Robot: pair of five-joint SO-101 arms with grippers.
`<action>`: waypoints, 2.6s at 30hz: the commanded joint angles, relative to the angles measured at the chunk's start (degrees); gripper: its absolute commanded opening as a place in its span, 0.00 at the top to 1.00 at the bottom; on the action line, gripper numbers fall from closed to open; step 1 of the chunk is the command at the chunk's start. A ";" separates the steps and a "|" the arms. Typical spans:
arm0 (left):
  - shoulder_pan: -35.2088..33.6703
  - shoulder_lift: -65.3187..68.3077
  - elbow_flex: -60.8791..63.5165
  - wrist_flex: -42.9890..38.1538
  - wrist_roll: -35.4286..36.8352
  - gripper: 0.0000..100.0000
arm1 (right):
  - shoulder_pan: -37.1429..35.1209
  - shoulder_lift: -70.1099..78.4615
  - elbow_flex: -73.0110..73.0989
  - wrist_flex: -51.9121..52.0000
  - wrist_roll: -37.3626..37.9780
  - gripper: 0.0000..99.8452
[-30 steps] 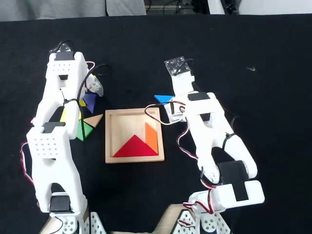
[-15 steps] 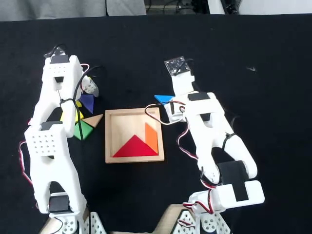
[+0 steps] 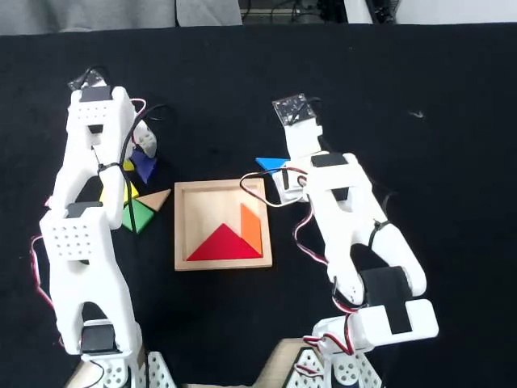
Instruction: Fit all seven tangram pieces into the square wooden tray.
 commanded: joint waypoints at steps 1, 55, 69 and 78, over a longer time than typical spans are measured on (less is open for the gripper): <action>3.30 -0.97 -6.90 5.89 -0.18 0.85 | -1.05 -3.12 -0.40 -0.88 0.70 0.79; 1.45 -19.96 4.00 10.55 -26.64 0.85 | -1.05 -3.03 -0.13 -1.05 0.70 0.79; -7.08 -23.82 14.02 14.33 -34.02 0.85 | -1.05 -3.03 -0.22 -1.05 0.70 0.79; -4.35 -43.96 39.52 0.35 -35.78 0.85 | -1.14 -3.74 -6.29 10.02 -4.66 0.79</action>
